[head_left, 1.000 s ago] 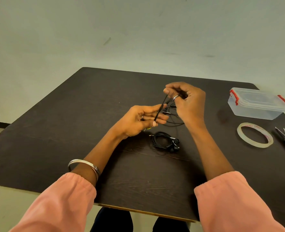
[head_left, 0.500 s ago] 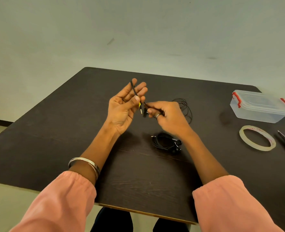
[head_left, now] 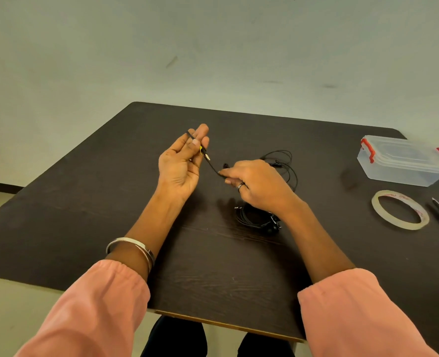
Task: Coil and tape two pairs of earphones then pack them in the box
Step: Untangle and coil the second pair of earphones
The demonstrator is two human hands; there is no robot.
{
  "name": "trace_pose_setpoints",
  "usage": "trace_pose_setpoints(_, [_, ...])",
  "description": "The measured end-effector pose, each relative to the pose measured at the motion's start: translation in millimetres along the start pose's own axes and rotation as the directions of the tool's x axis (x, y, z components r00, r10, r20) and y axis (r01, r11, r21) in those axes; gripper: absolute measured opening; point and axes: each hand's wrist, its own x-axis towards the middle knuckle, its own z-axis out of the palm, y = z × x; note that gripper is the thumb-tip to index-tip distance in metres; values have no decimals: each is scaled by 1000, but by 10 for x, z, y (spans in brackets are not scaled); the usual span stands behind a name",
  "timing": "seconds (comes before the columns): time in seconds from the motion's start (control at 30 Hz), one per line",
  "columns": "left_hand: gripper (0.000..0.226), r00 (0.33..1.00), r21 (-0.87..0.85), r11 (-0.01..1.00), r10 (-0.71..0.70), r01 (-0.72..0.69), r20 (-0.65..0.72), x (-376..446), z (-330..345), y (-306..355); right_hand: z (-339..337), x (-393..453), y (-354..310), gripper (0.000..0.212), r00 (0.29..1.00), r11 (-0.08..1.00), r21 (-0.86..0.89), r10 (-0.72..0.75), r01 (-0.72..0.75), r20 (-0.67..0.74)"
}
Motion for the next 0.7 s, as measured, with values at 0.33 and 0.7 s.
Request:
trace_pose_setpoints(0.33, [49, 981, 529, 844, -14, -93, 195, -28, -21, -97, -80, -53, 73, 17, 969, 981, 192, 36, 12, -246])
trace_pose_setpoints(0.7, [53, 789, 819, 517, -382, -249, 481, -213, 97, -167, -205, -78, 170, 8, 771, 572, 820, 514, 18, -375])
